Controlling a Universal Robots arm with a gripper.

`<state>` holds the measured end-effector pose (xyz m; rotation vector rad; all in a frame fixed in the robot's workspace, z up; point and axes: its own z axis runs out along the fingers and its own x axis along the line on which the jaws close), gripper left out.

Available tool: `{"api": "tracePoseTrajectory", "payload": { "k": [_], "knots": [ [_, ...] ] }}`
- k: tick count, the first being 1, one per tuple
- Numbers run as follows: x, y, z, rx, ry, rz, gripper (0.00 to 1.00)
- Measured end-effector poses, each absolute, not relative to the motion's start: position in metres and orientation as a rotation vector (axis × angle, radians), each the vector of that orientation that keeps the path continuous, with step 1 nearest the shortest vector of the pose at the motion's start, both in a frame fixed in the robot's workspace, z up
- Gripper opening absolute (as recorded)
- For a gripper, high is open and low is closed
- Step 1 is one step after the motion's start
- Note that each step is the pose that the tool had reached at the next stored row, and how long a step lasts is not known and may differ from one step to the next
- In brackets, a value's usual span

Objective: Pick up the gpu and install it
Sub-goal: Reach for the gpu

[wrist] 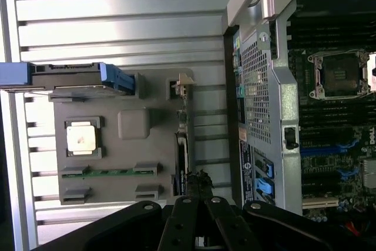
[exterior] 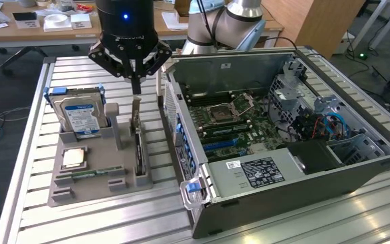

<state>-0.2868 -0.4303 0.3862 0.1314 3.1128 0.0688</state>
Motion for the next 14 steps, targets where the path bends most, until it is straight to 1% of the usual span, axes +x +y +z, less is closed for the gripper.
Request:
{"api": "tracePoseTrajectory", "payload": {
  "k": [14],
  "knots": [
    [-0.2868, -0.4344, 0.3862, 0.131, 3.113, 0.069, 0.10]
  ]
}}
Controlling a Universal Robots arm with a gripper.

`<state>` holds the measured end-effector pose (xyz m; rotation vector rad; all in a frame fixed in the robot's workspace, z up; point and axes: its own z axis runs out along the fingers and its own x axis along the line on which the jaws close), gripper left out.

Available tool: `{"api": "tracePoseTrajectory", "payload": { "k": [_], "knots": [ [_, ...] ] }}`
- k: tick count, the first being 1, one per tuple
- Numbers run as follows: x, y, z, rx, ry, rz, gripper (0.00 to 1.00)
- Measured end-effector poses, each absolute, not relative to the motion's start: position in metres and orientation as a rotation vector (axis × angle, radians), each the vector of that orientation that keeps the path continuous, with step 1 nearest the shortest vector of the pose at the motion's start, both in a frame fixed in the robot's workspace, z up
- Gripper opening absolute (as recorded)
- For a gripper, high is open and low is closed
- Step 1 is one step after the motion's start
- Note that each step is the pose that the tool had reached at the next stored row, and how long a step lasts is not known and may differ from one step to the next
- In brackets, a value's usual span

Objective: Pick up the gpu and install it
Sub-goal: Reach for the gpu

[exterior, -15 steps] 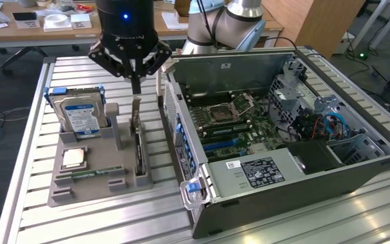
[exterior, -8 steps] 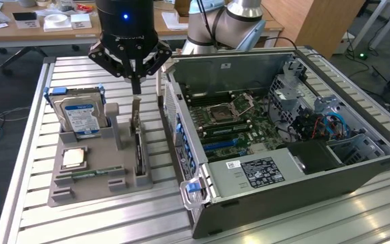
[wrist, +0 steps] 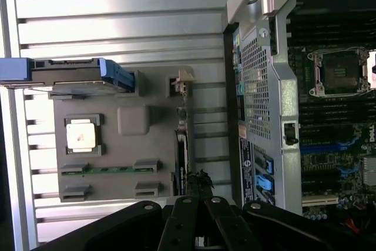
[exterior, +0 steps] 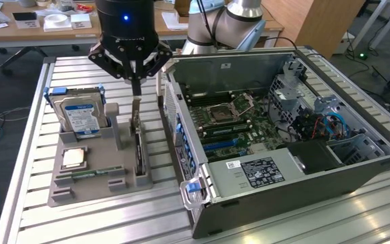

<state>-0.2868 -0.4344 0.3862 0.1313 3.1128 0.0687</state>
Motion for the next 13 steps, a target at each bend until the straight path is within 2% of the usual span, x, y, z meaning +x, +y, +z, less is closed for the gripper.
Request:
{"api": "tracePoseTrajectory", "payload": {
  "k": [13],
  "knots": [
    [-0.2941, -0.4407, 0.3859, 0.131, 3.113, 0.069, 0.10]
  ]
}}
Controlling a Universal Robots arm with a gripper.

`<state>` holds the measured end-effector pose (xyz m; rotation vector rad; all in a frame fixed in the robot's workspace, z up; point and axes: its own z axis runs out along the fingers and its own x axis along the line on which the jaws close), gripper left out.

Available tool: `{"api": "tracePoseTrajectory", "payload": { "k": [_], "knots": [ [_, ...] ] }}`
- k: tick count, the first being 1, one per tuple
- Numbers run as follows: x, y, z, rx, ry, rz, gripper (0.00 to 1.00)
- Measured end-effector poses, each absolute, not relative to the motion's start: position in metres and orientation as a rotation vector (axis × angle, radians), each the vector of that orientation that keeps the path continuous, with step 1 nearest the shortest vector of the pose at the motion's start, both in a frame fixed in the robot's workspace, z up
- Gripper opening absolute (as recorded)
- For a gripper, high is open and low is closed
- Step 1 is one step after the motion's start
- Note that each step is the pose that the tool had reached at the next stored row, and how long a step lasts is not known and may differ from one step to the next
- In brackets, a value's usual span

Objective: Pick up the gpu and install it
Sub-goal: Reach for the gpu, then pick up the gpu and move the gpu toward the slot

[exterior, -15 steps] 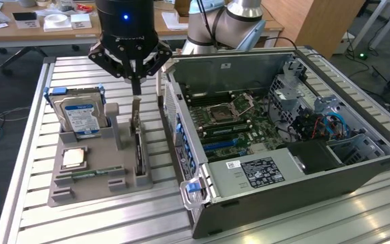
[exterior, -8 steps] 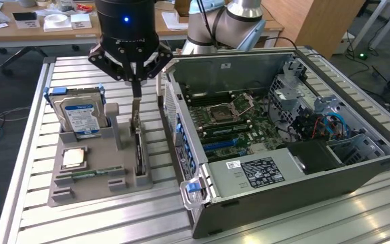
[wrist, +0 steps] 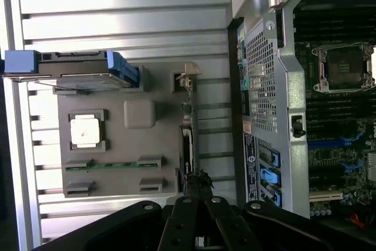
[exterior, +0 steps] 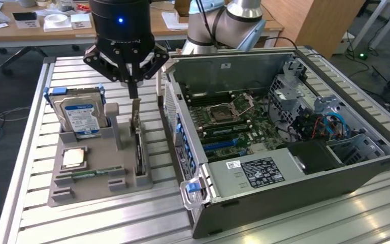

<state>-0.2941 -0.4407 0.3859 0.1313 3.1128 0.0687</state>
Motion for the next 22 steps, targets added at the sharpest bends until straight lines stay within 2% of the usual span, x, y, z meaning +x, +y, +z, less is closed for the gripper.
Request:
{"api": "tracePoseTrajectory", "payload": {
  "k": [18, 19, 20, 21, 22],
  "knots": [
    [-0.2981, -0.4407, 0.3858, 0.131, 3.113, 0.069, 0.10],
    [-0.2981, -0.4407, 0.3858, 0.131, 3.113, 0.069, 0.11],
    [-0.2981, -0.4407, 0.3858, 0.131, 3.113, 0.069, 0.17],
    [-0.2981, -0.4407, 0.3858, 0.131, 3.113, 0.069, 0.17],
    [-0.2981, -0.4407, 0.3858, 0.131, 3.113, 0.069, 0.23]
  ]
}}
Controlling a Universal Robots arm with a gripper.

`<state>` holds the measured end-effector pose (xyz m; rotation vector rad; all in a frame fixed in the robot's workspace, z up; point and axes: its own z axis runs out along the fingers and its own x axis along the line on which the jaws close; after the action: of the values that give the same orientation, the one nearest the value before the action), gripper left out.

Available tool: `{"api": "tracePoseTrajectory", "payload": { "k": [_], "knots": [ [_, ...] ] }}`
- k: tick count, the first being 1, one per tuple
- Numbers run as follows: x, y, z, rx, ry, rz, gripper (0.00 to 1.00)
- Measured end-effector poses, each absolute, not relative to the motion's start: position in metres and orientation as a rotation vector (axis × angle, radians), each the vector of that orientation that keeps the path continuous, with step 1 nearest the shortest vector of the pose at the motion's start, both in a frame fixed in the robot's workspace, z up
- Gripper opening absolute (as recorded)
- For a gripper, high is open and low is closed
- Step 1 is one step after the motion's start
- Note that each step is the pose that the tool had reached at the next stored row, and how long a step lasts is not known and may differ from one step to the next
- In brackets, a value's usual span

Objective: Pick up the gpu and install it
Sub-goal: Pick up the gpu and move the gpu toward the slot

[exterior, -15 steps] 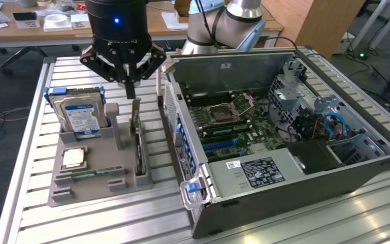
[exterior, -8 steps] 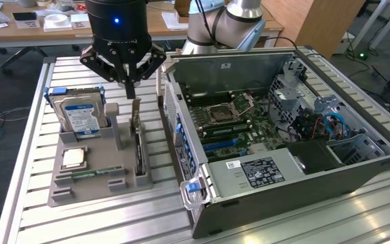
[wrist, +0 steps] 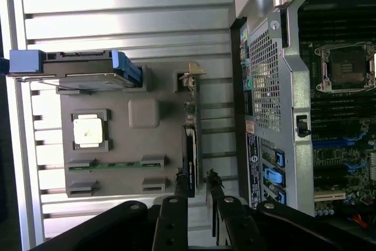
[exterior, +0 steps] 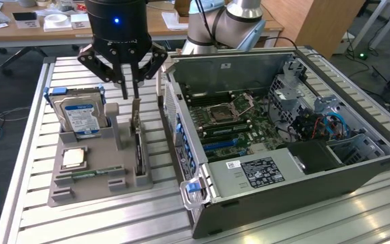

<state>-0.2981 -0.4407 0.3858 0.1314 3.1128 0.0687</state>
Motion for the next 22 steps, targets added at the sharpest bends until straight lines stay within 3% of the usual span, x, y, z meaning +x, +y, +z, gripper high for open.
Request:
{"api": "tracePoseTrajectory", "payload": {
  "k": [5, 22],
  "knots": [
    [-0.2981, -0.4407, 0.3858, 0.131, 3.113, 0.069, 0.42],
    [-0.2981, -0.4407, 0.3766, 0.131, 3.113, 0.069, 0.42]
  ]
}}
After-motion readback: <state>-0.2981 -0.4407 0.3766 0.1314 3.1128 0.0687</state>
